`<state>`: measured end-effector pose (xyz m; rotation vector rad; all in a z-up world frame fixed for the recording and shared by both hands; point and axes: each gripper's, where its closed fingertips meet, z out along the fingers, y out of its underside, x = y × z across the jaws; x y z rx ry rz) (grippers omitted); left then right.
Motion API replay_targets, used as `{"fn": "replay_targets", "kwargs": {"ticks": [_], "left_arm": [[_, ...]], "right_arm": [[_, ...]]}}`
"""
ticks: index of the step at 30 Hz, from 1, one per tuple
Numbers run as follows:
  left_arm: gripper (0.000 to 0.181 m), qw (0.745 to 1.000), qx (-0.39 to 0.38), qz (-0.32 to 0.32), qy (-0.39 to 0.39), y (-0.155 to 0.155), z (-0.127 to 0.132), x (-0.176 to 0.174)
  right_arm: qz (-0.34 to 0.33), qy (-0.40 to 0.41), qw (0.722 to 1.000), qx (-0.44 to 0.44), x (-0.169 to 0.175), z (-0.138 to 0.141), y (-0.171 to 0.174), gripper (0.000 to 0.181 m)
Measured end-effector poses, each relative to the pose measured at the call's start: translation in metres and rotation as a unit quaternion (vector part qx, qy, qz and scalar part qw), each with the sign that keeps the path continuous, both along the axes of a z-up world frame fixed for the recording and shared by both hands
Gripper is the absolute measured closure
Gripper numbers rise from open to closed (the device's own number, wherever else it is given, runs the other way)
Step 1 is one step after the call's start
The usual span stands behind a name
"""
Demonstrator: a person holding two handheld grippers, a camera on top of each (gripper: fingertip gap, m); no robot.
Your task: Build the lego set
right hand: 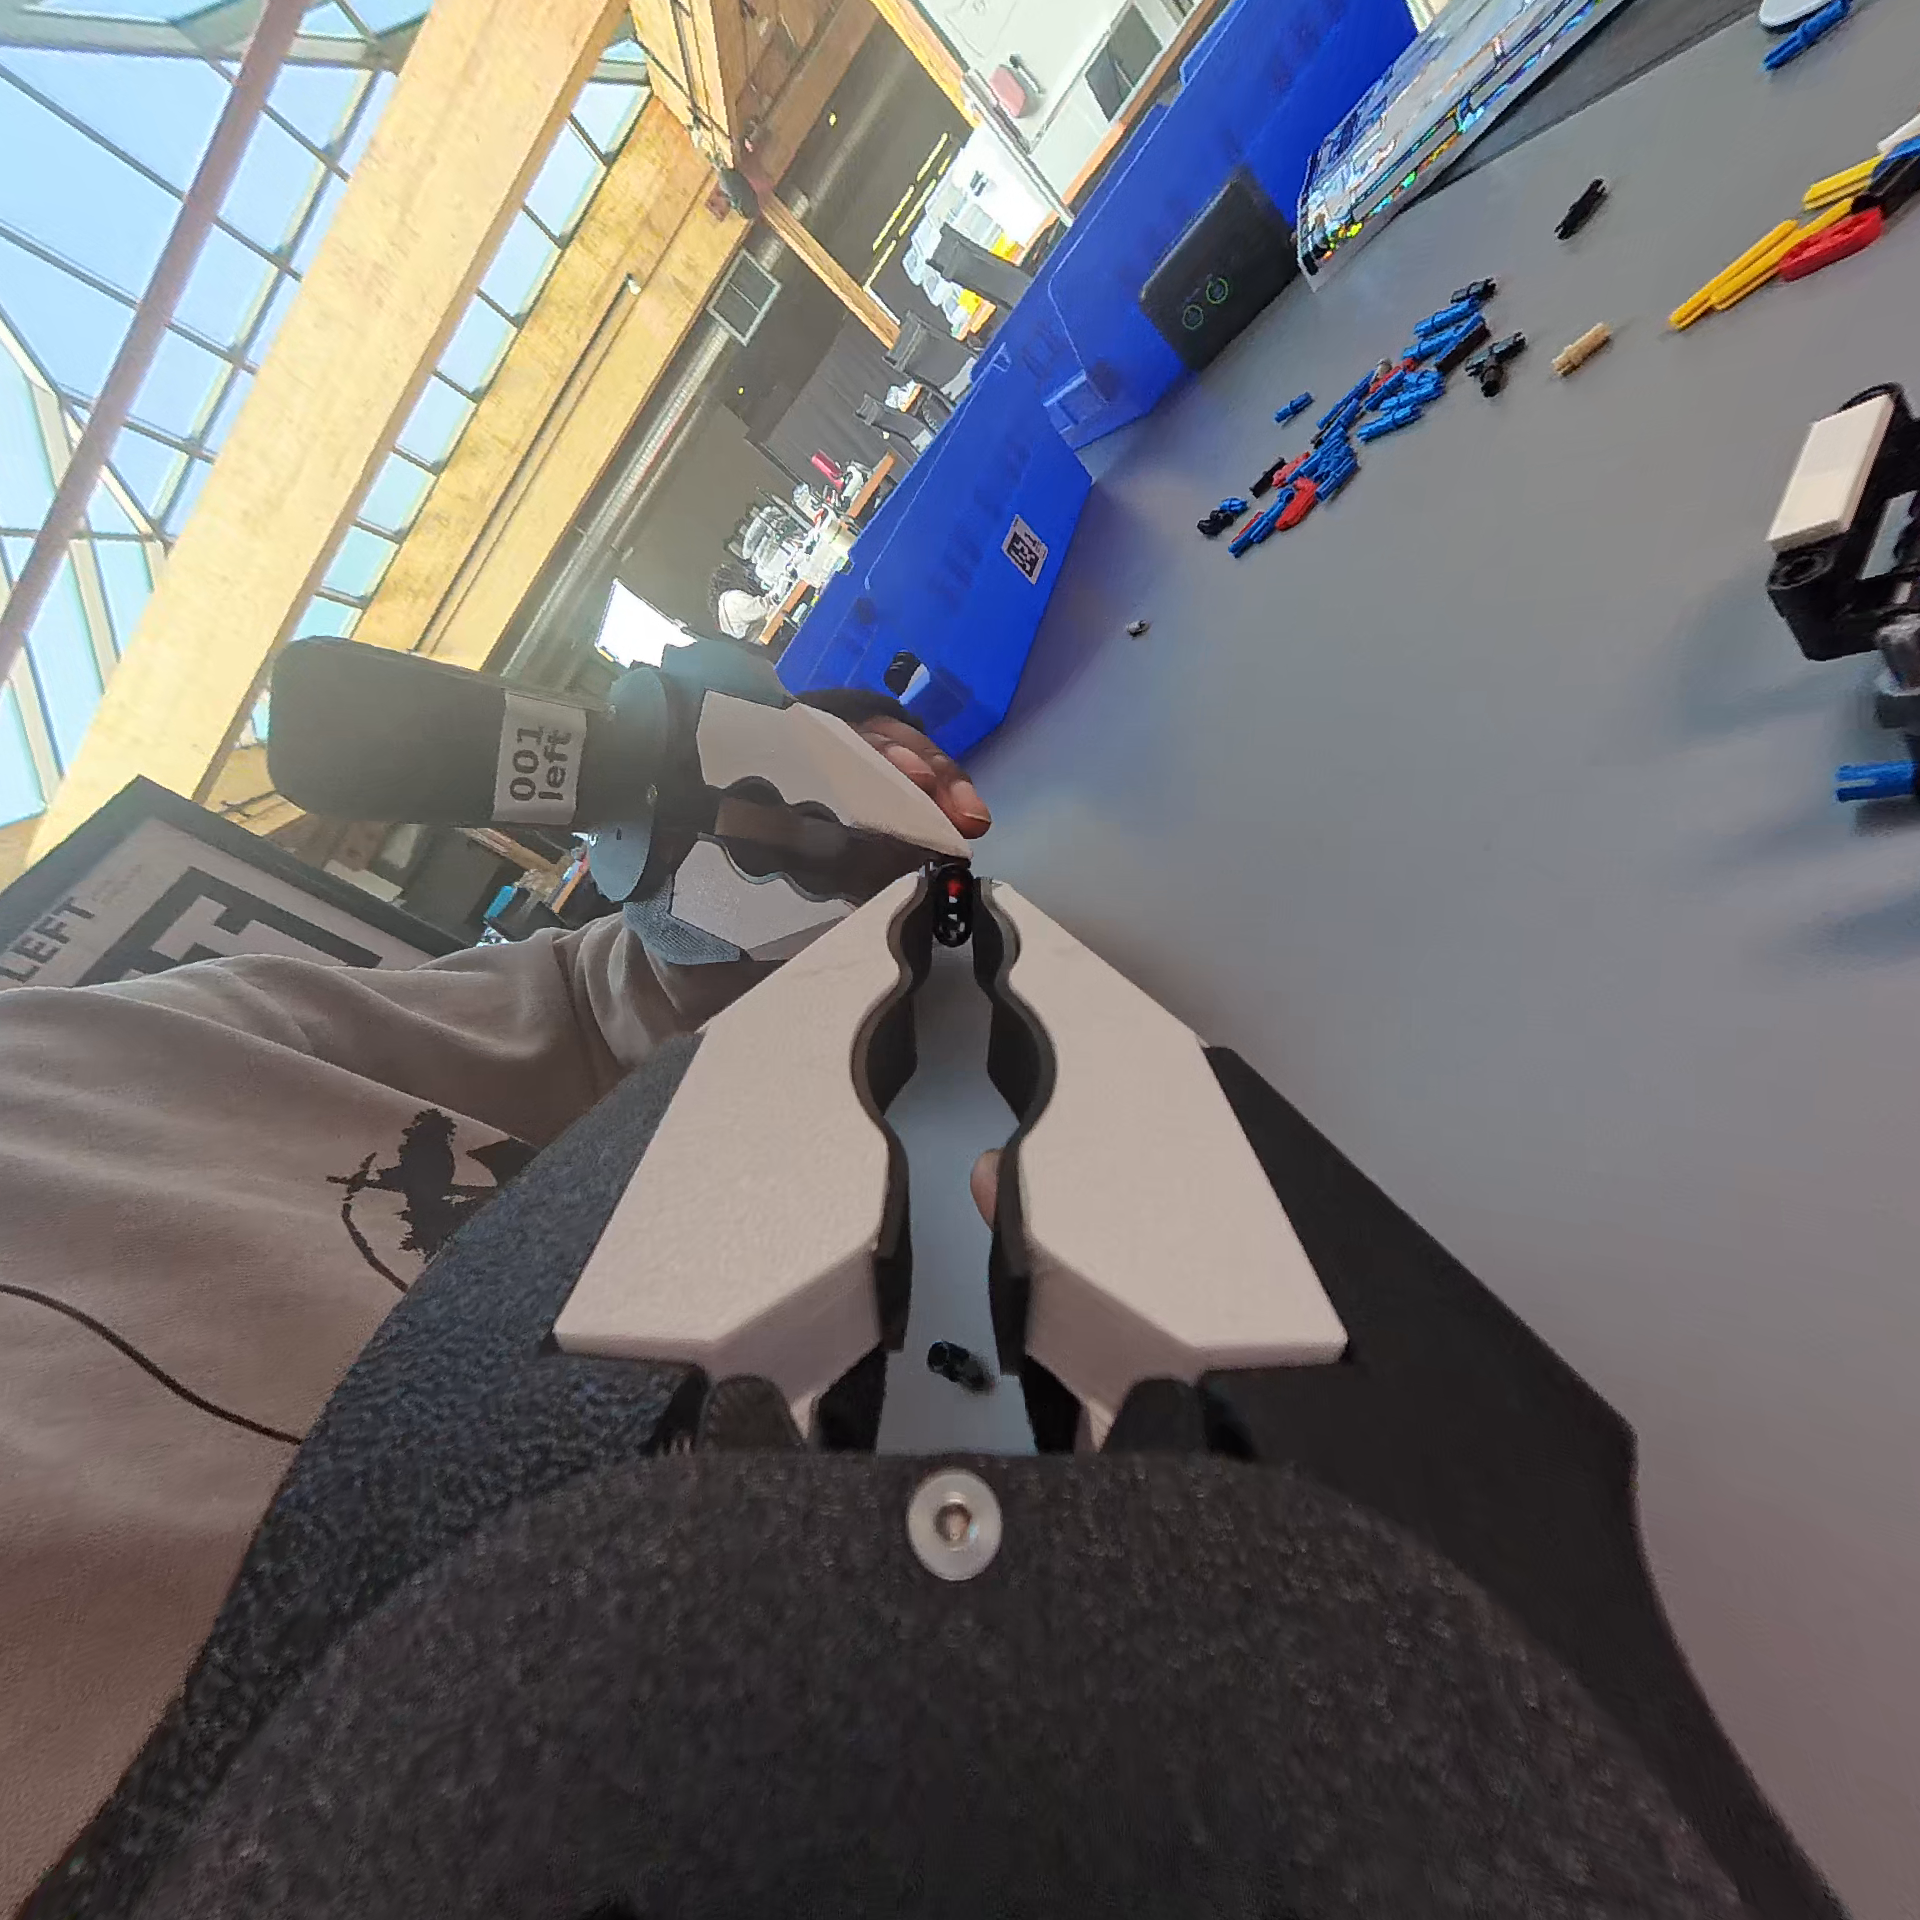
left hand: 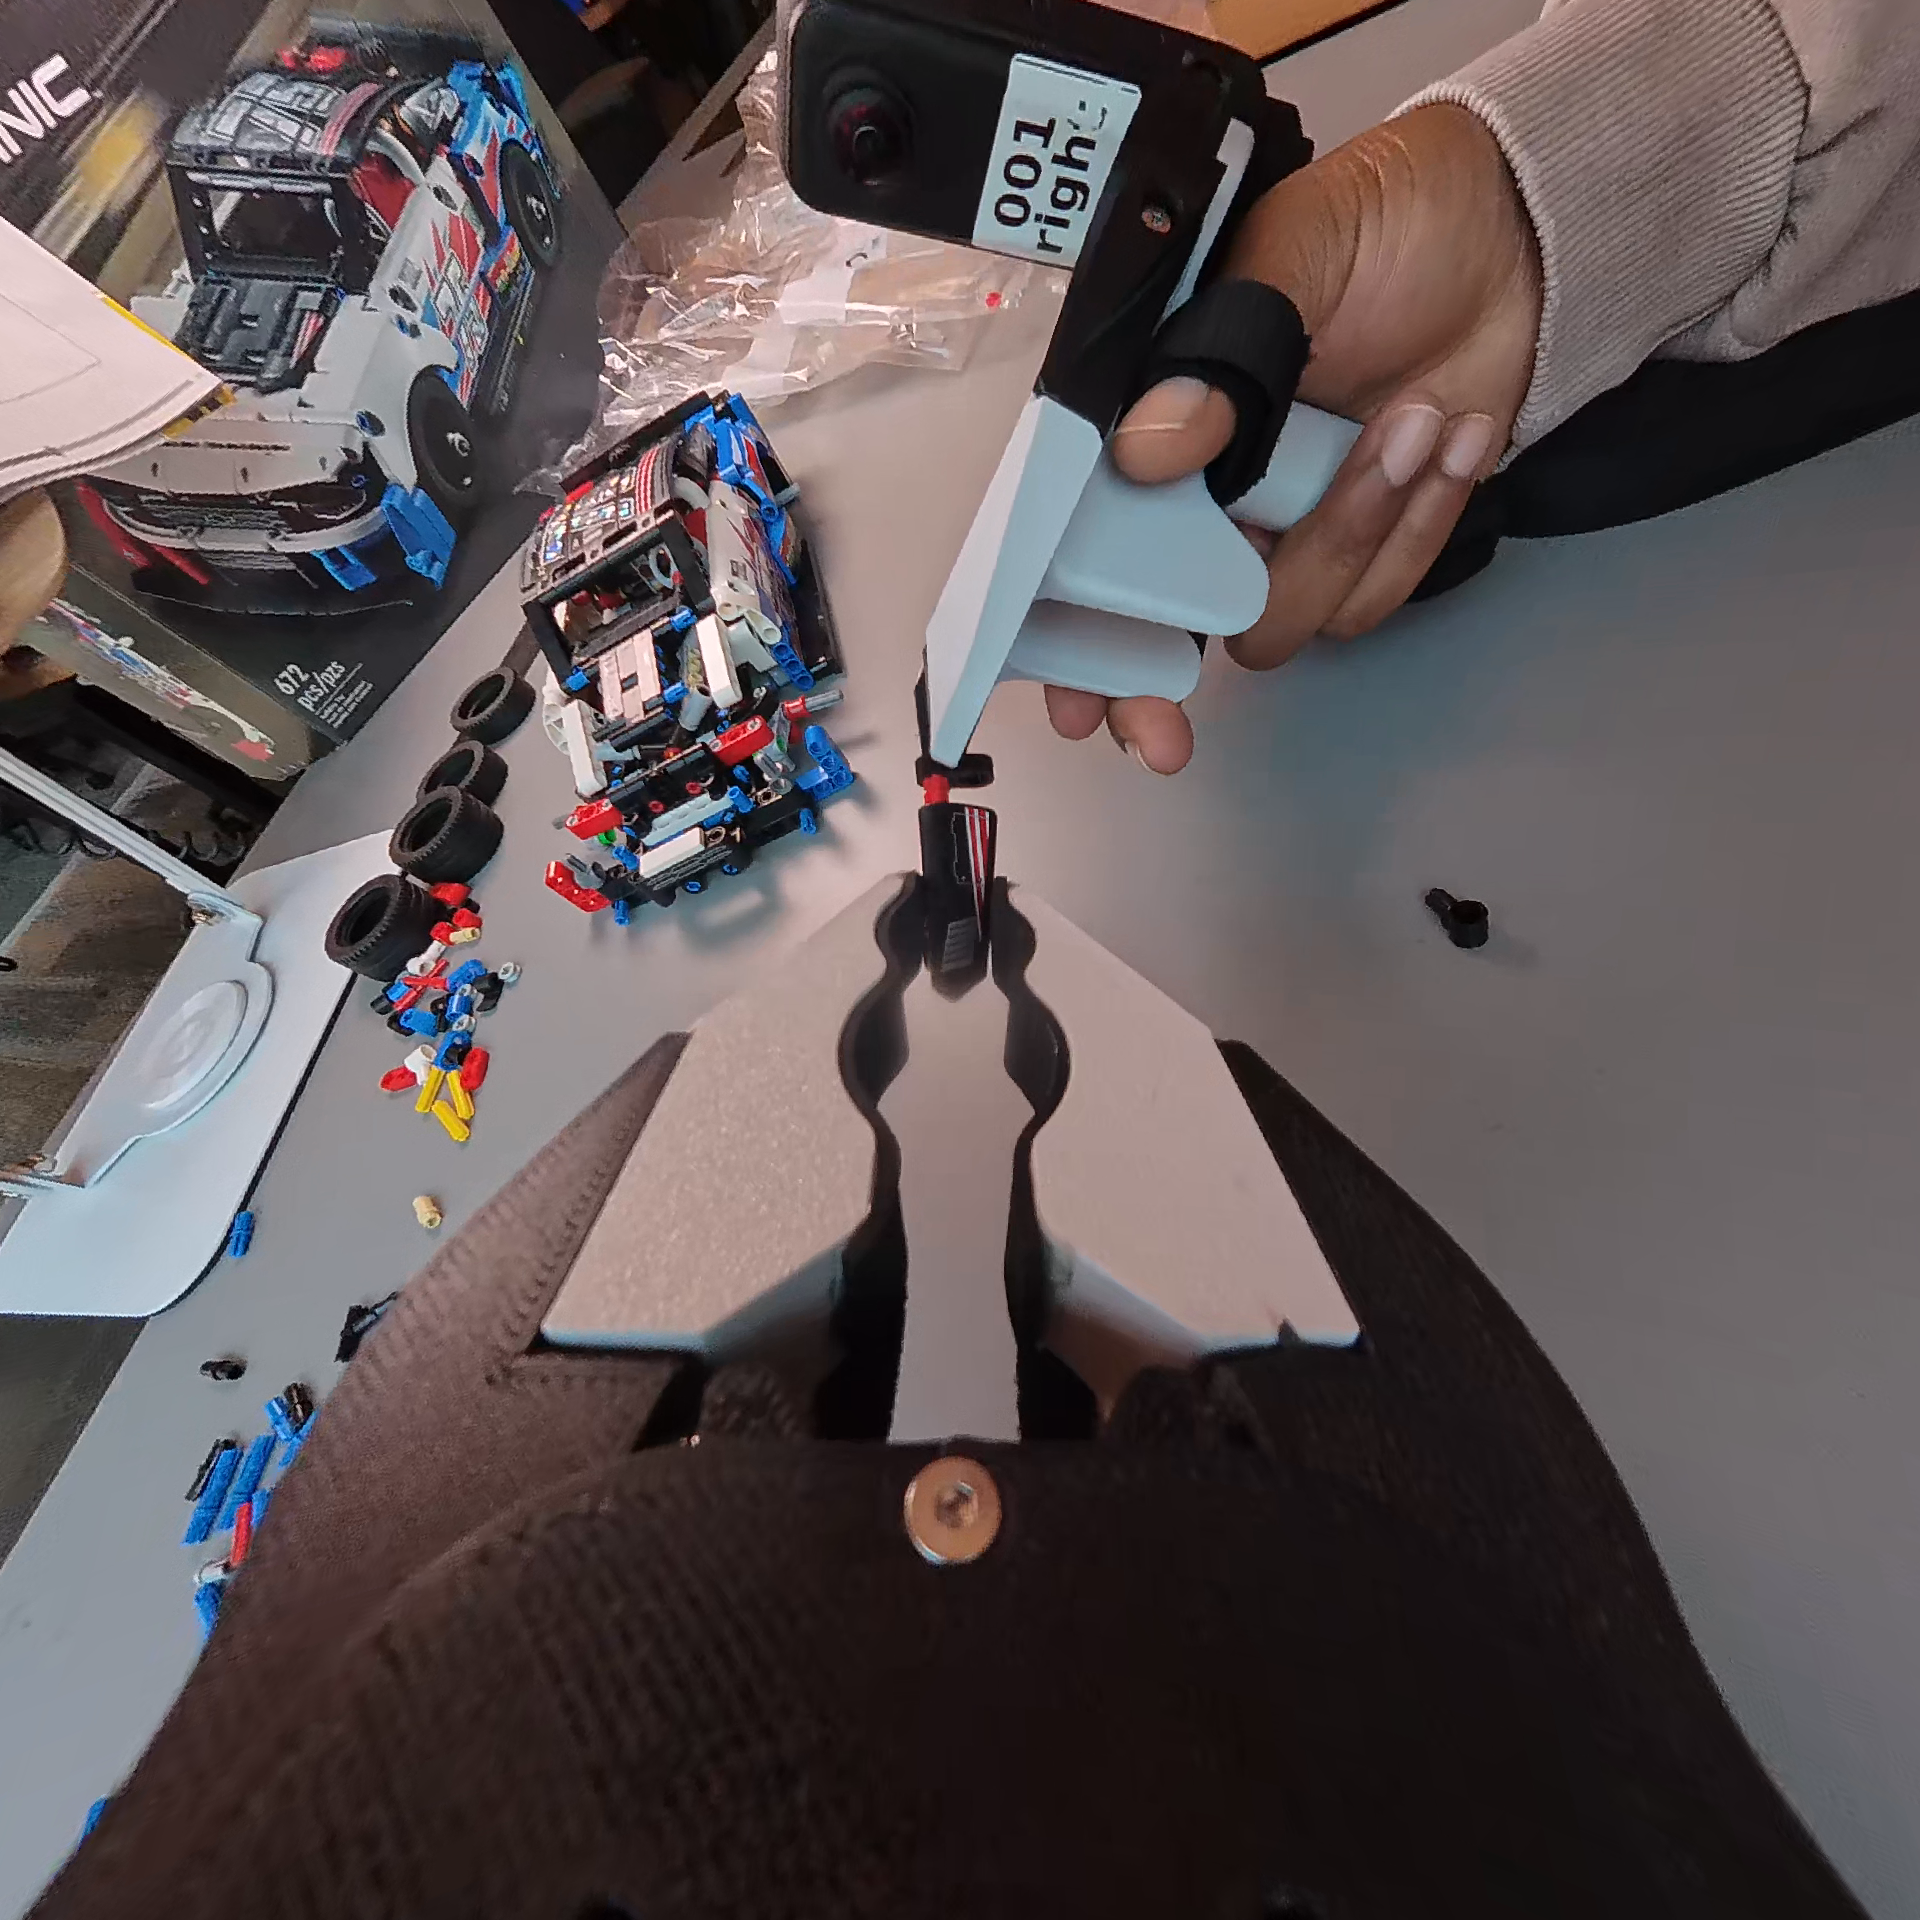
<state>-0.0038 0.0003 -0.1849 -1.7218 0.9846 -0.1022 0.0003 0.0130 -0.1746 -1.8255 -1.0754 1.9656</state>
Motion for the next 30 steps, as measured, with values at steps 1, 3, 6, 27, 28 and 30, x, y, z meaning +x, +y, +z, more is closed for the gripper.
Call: {"fn": "replay_targets", "kwargs": {"ticks": [1, 3, 6, 27, 28, 30], "left_arm": [[0.171, 1.000, 0.006, 0.002, -0.001, 0.000, 0.001, 0.001], [0.171, 1.000, 0.020, 0.004, -0.005, 0.001, 0.005, 0.003], [0.171, 1.000, 0.028, 0.002, -0.009, 0.000, 0.009, 0.004], [0.171, 0.997, 0.076, -0.002, 0.006, -0.002, 0.014, 0.006], [0.171, 0.997, 0.076, -0.002, 0.005, -0.002, 0.015, 0.006], [0.172, 0.997, 0.077, -0.001, 0.007, -0.002, 0.014, 0.006]], "right_arm": [[-0.006, -0.003, 1.000, 0.007, 0.000, -0.001, 0.001, 0.176], [-0.011, -0.002, 1.000, 0.005, 0.001, 0.000, 0.002, 0.176], [-0.003, 0.015, 1.000, -0.023, 0.004, 0.005, 0.002, 0.176], [0.002, 0.038, 0.999, -0.023, 0.006, 0.013, -0.004, 0.176], [0.002, 0.040, 0.999, -0.026, 0.006, 0.013, -0.004, 0.176], [0.002, 0.039, 0.999, -0.023, 0.006, 0.013, -0.004, 0.176]]}}
